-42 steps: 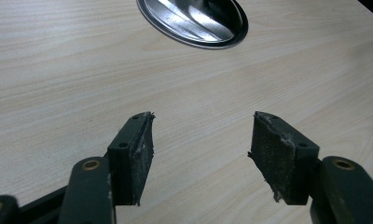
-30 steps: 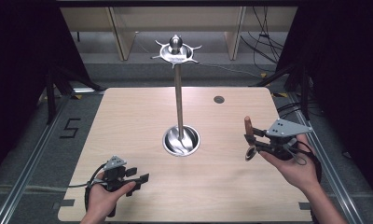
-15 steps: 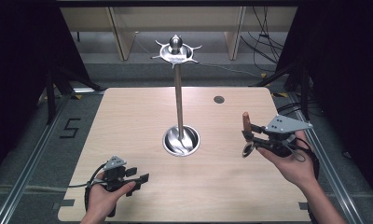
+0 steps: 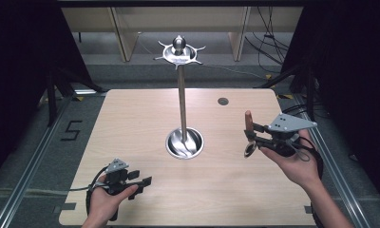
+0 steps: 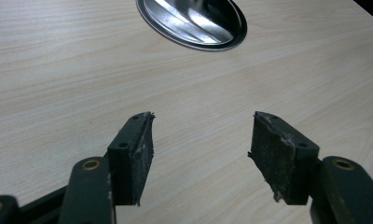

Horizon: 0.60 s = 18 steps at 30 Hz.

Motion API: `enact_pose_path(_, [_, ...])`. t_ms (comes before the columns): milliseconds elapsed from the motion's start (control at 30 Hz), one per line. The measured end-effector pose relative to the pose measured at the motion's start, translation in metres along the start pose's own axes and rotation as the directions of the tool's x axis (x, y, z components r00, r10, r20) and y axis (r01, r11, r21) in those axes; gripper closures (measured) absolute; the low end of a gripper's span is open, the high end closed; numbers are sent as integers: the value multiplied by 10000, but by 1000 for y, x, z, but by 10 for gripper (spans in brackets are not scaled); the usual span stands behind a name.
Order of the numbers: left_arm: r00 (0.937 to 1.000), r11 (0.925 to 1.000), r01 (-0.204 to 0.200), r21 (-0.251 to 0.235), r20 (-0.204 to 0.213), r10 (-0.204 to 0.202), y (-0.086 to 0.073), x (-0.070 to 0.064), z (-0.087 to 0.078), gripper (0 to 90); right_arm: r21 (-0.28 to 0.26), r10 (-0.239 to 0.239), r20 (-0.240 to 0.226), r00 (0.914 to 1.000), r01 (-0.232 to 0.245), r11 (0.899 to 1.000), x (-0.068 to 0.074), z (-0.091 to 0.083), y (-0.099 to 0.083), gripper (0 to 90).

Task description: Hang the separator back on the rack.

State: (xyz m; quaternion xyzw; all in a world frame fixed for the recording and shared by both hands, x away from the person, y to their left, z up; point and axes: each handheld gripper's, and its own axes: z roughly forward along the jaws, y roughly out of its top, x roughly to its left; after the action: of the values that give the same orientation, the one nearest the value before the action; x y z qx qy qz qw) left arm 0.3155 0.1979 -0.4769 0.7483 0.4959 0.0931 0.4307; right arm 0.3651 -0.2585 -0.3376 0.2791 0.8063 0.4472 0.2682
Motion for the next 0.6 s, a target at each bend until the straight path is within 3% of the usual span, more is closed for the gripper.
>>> enact_pose_path(100, [10000, 10000, -45, 53, -40, 45, 0, 0, 0, 382, 86, 97, -150, 9998, -96, 9999, 0, 0, 2, 683])
enact_pose_path(267, [10000, 10000, -66, 54, -33, 67, 0, 0, 0, 381, -164, 92, 70, 9999, -91, 9998, 0, 2, 4, 683])
enact_pose_path(600, [10000, 10000, -74, 50, -23, 74, 0, 0, 0, 381, -123, 172, 15, 9999, -172, 9998, -1, 3, 11, 683])
